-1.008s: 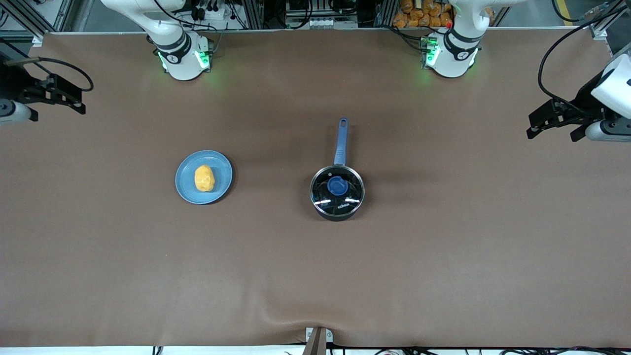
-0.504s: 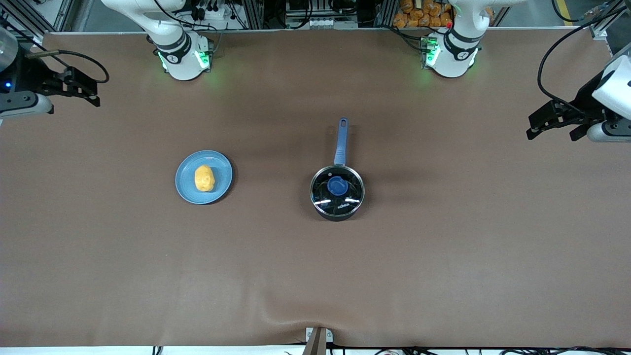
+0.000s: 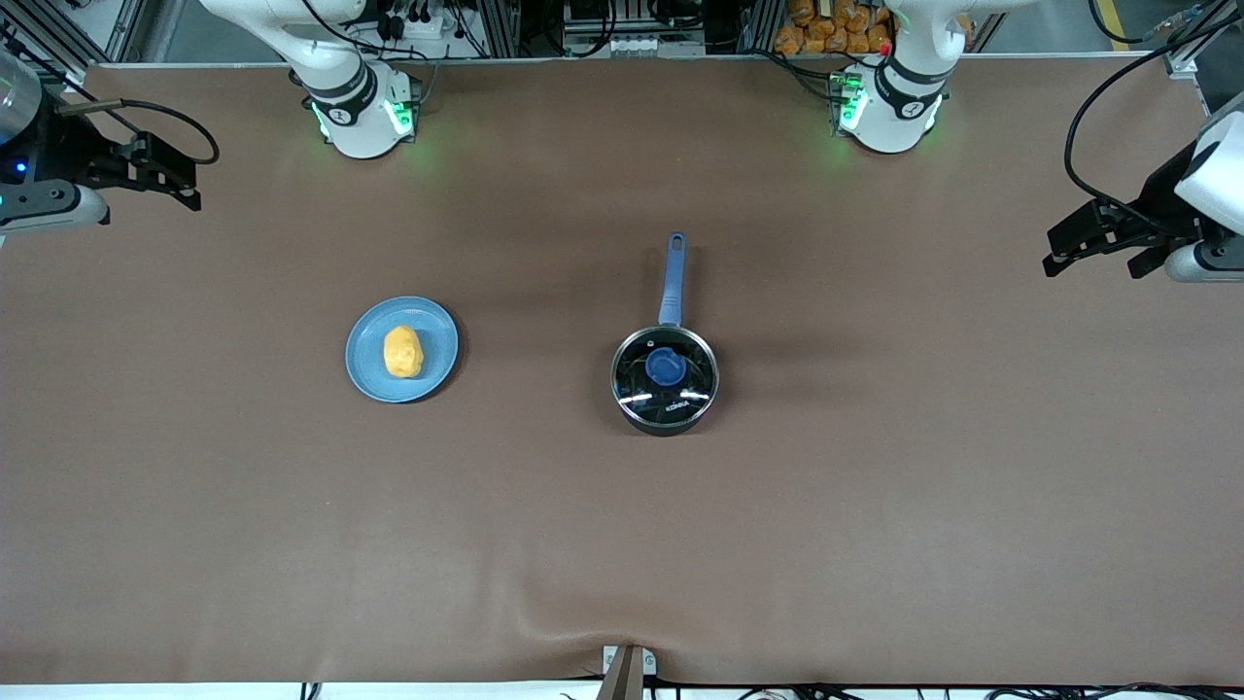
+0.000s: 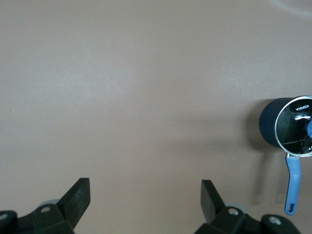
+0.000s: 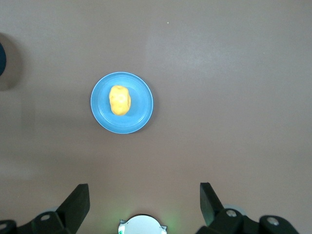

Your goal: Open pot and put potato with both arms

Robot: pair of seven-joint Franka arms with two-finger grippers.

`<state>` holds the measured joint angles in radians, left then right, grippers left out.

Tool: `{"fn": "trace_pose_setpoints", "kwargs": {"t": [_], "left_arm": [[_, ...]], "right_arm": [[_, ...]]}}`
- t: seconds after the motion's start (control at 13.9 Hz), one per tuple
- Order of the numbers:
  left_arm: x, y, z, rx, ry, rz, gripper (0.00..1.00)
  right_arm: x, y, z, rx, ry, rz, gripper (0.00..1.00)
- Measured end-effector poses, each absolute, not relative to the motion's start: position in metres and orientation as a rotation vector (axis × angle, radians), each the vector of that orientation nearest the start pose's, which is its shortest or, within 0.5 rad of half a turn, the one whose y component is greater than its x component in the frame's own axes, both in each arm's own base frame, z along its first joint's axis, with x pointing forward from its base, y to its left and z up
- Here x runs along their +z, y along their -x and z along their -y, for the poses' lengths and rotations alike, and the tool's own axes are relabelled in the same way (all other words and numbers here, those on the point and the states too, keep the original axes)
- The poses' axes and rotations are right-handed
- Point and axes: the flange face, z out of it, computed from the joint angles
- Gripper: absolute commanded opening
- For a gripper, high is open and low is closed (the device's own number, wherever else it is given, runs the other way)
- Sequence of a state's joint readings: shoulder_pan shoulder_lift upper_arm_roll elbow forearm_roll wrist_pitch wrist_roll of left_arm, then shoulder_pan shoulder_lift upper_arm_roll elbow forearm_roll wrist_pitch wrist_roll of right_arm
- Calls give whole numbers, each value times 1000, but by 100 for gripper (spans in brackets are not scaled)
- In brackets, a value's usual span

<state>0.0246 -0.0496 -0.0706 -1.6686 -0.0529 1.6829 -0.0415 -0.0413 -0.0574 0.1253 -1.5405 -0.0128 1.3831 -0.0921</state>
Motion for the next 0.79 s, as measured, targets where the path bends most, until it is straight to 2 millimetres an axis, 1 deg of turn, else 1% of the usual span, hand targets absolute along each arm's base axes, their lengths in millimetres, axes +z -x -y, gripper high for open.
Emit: {"fn": "trace_pose_setpoints", "kwargs": {"t": [0.65, 0.79], "left_arm": [[614, -548, 32, -94, 3192, -1, 100], [612, -548, 34, -86, 3201, 8, 100]], "right_arm": [[654, -514, -47, 158, 3145, 280, 100], [654, -514, -47, 159, 3145, 280, 100]]}}
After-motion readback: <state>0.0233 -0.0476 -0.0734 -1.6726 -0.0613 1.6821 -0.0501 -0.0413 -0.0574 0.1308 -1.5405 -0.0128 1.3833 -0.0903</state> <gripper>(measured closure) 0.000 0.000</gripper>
